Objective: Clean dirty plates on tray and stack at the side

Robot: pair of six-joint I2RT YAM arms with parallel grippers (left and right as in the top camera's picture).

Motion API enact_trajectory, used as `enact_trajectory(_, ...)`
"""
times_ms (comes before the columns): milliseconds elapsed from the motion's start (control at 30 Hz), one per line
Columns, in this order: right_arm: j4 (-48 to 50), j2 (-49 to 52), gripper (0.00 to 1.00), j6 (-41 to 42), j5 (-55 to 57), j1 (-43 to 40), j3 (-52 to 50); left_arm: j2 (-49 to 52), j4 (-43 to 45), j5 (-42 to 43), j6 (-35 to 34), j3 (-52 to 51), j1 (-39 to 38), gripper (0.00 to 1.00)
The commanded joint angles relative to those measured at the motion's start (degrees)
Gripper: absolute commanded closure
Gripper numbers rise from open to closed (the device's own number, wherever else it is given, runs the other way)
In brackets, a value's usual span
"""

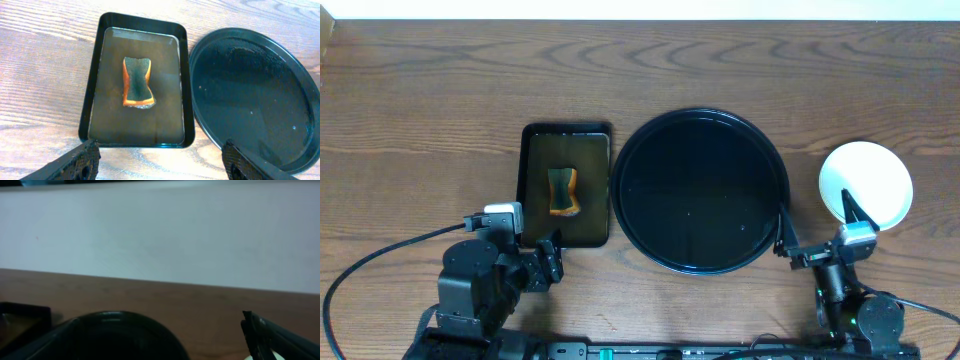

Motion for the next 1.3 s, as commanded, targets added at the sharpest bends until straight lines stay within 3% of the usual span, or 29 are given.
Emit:
enact_trajectory(0,-0.02,-0.44,0.01,-0.39,5.05,0.85,-3.26,-0.20,0.09,-0.42,-0.52,-0.26,-0.09,0.21)
enact_trajectory(133,-4.70,-0.44,0.01,-0.11,5.86,1.42,-4.48,-0.20,0.09,-0.42,-0.55,-0.26,-0.09,0.21)
enact_trajectory(1100,-4.55,-0.42,0.01,-0.44,5.81,1.40,-4.48,-0.26,-0.20,-0.57,0.46,-0.26,0.00,0.21)
enact_trajectory(1267,-4.55,-0.42,0.01,-0.44,5.79,1.40,-4.48,-3.72,-0.13,-0.87,2.14,-2.51,4.37,0.21)
